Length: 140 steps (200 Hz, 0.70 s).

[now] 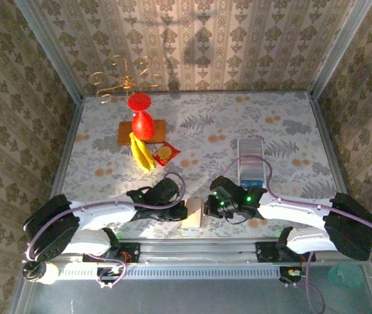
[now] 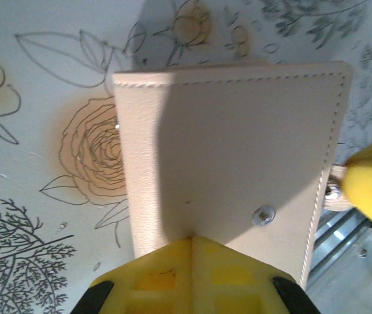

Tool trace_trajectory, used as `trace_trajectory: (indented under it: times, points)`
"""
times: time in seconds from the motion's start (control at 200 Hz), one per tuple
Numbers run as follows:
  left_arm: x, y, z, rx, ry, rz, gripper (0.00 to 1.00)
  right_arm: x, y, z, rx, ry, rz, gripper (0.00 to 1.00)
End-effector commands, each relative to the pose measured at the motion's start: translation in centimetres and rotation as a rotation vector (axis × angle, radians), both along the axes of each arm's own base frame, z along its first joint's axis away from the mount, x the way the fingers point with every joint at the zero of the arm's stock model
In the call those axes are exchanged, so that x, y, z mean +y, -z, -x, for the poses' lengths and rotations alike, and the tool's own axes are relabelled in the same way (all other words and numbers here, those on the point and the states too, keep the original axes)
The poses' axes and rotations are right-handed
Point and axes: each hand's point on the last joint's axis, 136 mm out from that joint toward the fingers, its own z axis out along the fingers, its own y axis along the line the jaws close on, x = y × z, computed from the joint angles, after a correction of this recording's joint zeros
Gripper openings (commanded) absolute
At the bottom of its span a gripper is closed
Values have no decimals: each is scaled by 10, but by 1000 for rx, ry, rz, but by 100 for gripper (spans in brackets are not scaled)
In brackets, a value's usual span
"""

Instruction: Put the credit cards into the card holder

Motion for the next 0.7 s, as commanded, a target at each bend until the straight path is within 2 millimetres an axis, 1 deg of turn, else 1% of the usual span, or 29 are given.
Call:
trace_trajectory:
  times: [0.0,0.12,0.365,0.485,0.545,0.555,0.57,0.695]
  points:
    - [4,12,5,25,28,-28,3,10,-13,-3,-28,-25,-27,0]
    - [0,11,6,27,37,-28,4,13,-11,-2,-17,-34,-32,0]
    - [7,22,9,52,39,-95,3,25,-12,-5,-11,-61,-39,0]
    - [10,22,9,50,32,-103,3,30,-5,-5,10,-74,-24,0]
    - [10,21,9,47,34,-101,3,31,-6,-5,13,-80,-18,0]
    - [10,21,9,47,34,-102,3,30,0,-4,26,-79,0,0]
    - [10,20,9,45,34,-101,3,29,4,-3,33,-81,12,0]
    - [10,20,8,42,36,-103,3,27,13,1,66,-106,70,0]
